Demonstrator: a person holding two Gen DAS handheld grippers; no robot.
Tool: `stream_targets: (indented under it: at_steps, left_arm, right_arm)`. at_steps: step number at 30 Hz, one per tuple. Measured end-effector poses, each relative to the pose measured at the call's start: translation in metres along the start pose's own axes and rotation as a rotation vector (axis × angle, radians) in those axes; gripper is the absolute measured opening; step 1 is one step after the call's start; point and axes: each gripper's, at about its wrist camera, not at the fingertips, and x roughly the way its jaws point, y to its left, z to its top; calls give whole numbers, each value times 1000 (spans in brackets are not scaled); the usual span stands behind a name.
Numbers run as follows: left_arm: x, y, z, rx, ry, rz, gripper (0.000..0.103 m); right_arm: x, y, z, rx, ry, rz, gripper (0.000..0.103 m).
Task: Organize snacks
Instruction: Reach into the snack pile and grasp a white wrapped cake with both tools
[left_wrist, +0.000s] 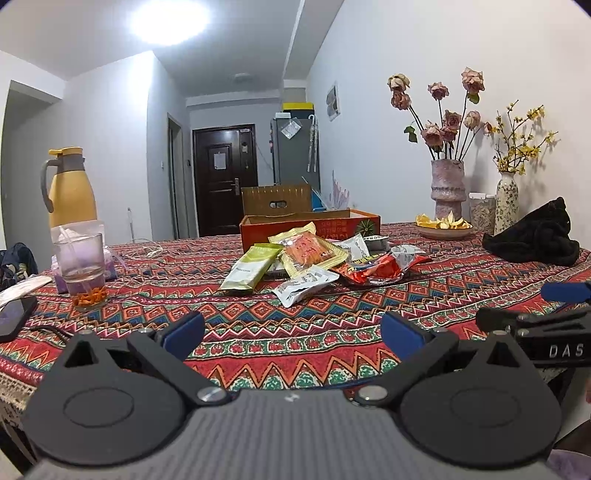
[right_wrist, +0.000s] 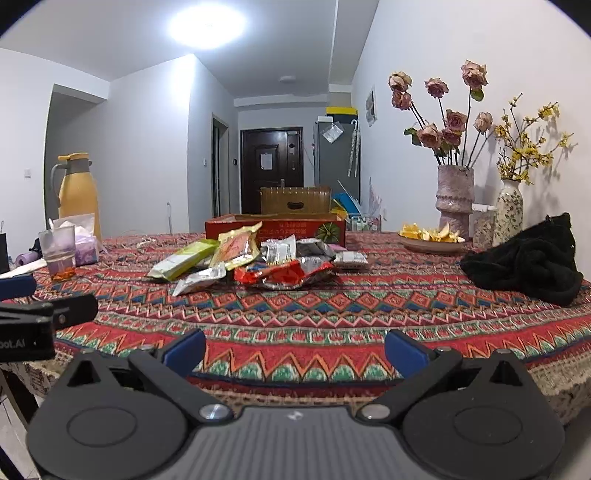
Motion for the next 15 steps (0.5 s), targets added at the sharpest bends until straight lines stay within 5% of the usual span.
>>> stream_targets:
  at_steps: [15]
  left_arm:
    - [80,19,23,-3,57,-35,103]
  right_arm:
    - [61,-3,28,9,7,-21,103]
